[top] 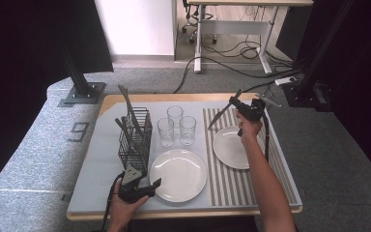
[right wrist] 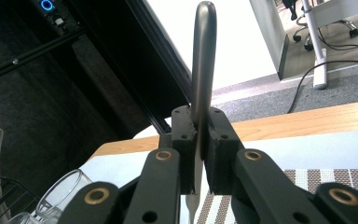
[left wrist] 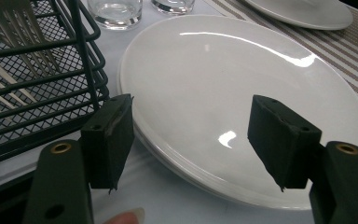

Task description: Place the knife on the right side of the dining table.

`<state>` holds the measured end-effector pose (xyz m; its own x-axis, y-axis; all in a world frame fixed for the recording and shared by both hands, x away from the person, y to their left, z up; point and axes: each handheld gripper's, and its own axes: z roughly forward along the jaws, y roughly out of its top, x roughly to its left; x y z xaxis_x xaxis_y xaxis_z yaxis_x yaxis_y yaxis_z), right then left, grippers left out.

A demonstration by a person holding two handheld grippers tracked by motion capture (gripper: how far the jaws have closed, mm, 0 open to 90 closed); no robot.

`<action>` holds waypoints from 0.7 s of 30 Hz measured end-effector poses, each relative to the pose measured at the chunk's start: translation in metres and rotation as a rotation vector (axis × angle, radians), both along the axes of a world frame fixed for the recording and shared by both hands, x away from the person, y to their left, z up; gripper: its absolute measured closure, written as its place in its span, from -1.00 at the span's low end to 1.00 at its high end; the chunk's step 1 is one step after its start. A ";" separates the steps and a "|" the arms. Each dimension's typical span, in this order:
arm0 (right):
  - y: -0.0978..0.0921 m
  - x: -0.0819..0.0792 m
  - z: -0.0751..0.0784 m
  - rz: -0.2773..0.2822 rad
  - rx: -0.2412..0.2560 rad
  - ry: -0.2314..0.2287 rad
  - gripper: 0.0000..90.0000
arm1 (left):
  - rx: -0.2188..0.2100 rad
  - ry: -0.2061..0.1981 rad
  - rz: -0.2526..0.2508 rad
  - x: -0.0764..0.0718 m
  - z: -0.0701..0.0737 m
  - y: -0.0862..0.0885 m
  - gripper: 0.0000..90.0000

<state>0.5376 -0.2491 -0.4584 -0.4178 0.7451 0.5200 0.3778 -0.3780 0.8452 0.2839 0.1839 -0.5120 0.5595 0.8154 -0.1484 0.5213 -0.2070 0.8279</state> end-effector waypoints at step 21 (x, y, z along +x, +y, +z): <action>0.000 0.000 0.000 -0.003 -0.025 -0.018 0.84 | 0.000 -0.011 0.002 -0.001 0.001 0.000 -0.29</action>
